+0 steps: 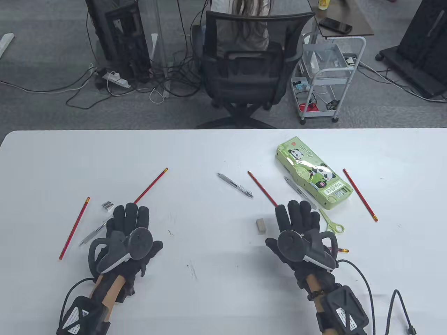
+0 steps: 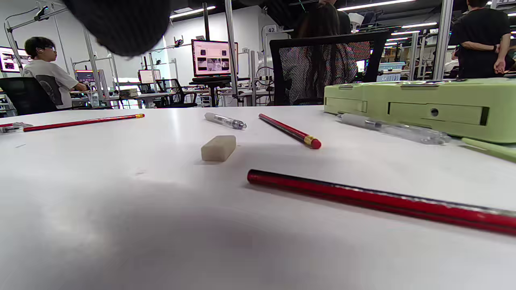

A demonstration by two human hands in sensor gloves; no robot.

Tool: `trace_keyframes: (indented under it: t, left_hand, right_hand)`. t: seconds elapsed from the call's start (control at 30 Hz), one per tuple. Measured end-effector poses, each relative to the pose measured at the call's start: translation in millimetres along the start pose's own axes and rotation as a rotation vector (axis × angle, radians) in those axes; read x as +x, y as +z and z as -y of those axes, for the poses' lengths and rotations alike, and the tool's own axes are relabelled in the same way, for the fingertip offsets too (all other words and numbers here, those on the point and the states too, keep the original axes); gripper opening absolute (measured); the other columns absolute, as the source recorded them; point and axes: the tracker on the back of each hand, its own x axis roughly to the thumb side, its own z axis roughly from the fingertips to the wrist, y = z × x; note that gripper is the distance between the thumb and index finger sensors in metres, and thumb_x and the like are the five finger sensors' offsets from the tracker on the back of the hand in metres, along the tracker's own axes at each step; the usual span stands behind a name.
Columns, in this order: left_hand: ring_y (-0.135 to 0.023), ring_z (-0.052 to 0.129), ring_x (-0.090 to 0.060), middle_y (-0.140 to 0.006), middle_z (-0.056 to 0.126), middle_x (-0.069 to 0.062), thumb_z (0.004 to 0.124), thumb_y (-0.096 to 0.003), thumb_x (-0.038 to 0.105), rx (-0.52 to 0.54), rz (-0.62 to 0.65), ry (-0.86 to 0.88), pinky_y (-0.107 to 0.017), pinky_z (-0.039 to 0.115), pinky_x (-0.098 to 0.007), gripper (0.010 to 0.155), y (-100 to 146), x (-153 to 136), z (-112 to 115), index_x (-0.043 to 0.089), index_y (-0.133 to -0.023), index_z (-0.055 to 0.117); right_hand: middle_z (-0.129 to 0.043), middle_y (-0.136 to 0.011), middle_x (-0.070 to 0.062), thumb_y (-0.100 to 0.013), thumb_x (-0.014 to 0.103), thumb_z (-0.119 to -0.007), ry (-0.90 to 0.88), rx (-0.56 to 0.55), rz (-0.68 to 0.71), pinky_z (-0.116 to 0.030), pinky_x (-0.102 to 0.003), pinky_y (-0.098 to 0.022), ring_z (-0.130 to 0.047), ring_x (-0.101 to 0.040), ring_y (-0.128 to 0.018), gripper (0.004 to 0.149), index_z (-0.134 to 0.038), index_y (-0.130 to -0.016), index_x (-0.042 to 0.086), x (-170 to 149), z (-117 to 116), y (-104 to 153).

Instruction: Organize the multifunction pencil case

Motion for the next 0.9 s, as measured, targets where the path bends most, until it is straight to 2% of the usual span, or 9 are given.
trace_keyframes:
  t: [0.9]
  left_hand:
    - [-0.106, 0.017, -0.057, -0.118, 0.010, -0.024, 0.064, -0.0435, 0.061, 0.028, 0.003, 0.010, -0.072, 0.033, -0.072, 0.096, 2.7, 0.6, -4.2, 0.017, -0.109, 0.010]
  right_hand:
    - [-0.020, -0.109, -0.043, -0.054, 0.052, -0.067, -0.004, 0.038, 0.006, -0.034, -0.078, -0.067, -0.022, -0.070, -0.096, 0.089, -0.028, -0.114, -0.001, -1.2, -3.5, -0.5]
